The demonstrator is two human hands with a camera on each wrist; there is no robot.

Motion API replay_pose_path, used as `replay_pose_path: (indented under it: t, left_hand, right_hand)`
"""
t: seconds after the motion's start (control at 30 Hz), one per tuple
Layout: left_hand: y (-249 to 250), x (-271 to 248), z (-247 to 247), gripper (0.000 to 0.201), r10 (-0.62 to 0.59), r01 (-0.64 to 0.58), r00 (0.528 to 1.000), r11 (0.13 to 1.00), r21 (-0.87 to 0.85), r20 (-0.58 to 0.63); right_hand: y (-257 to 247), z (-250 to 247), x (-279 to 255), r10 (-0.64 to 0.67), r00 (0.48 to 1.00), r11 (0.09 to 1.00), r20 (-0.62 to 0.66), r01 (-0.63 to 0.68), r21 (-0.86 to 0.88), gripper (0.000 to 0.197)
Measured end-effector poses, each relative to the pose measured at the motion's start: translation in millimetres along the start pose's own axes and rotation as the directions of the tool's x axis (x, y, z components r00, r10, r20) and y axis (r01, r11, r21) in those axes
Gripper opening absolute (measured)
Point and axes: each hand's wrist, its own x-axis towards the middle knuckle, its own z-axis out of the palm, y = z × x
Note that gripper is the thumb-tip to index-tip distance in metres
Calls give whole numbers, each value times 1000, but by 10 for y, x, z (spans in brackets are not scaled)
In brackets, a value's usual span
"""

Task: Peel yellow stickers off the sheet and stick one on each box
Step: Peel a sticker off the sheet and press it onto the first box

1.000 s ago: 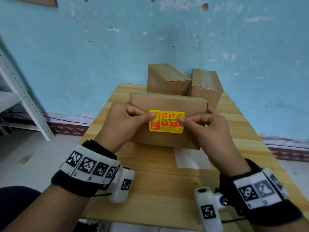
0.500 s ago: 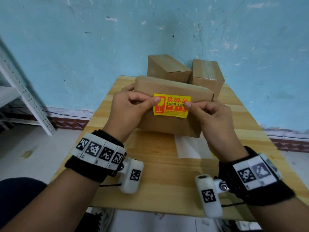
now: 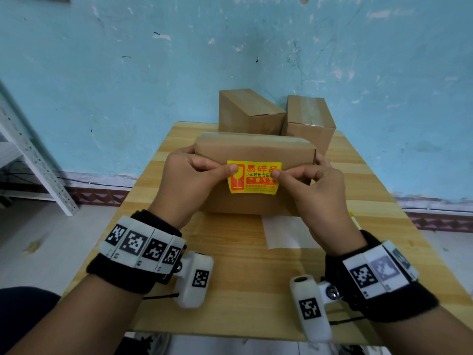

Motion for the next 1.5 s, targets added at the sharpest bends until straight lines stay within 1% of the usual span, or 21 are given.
replay_pose_path:
  t: [0.1,0.2,0.33,0.47,0.53,0.6,0.73,0.8,0.87,0.93,1.03,1.1,1.17,1.27,1.37,1.5]
  left_hand:
    - [-4,18,-18,15,-4,4,1000,999,34,9]
    - [-5,11,-9,14,-24,24,1000,1000,8,4]
    - [-26,21,-31,15,-54,54,999,998,-12,-2]
    - [-23,29,-50,15,-60,59,998,998,16,2]
    - [-21,27,-57,16,-60,61,998,996,59,-12]
    - [-37,41,-72,17,-60,61,998,994,95,-23]
    - [-12,34,-62,16,-30,32,999,993,112,-15]
    - [-3,33,-55,15,-29,31,999,991,127,-12]
    - [1,40,-55,17,-55,59,998,992,115,-37]
    - [2,61,-81,23,-78,83,995,992,91,-59]
    - [51,39,-122,42,-66,68,997,996,52,-42]
    - [73,33,-151,45,-34,37,998,996,77,-43]
    - [89,41,-179,41,-1,2,1000,992,128,-8]
    - [121,59,-238,34,13,-29,995,985,172,98]
    - [126,68,-261,35,14,-40,988,985,171,154]
    - [87,74,-276,44,48,-94,971,977,192,233]
  right_hand:
    - [16,4,-3,-7,1000,1000,-2,7,-21,14]
    - [17,7,-3,-4,1000,1000,-4,3,-30,14]
    - [-47,-4,-15,33,999,996,42,-29,-81,13]
    - [-97,-19,-29,46,996,995,70,-39,-95,14]
    - [-127,-20,-29,43,996,994,75,-35,-107,15]
    - [-148,-20,-36,32,996,991,88,-20,-131,15]
    - [-145,-26,-35,6,996,982,90,11,-189,17]
    - [-150,-21,-28,19,998,983,62,-7,-182,22]
    - [-148,-30,-22,8,1000,984,10,-6,-177,38]
    - [-130,-52,-14,-19,1000,984,-25,14,-179,52]
    - [-113,-92,29,-55,998,981,-1,54,-184,59]
    - [-132,-112,57,-101,992,967,70,114,-229,59]
    - [-154,-124,68,-165,975,936,151,203,-287,56]
    - [-123,-163,107,-192,953,920,236,259,-296,51]
    - [-35,-204,173,-186,941,938,284,256,-233,49]
    - [6,-187,184,-181,944,947,275,243,-212,47]
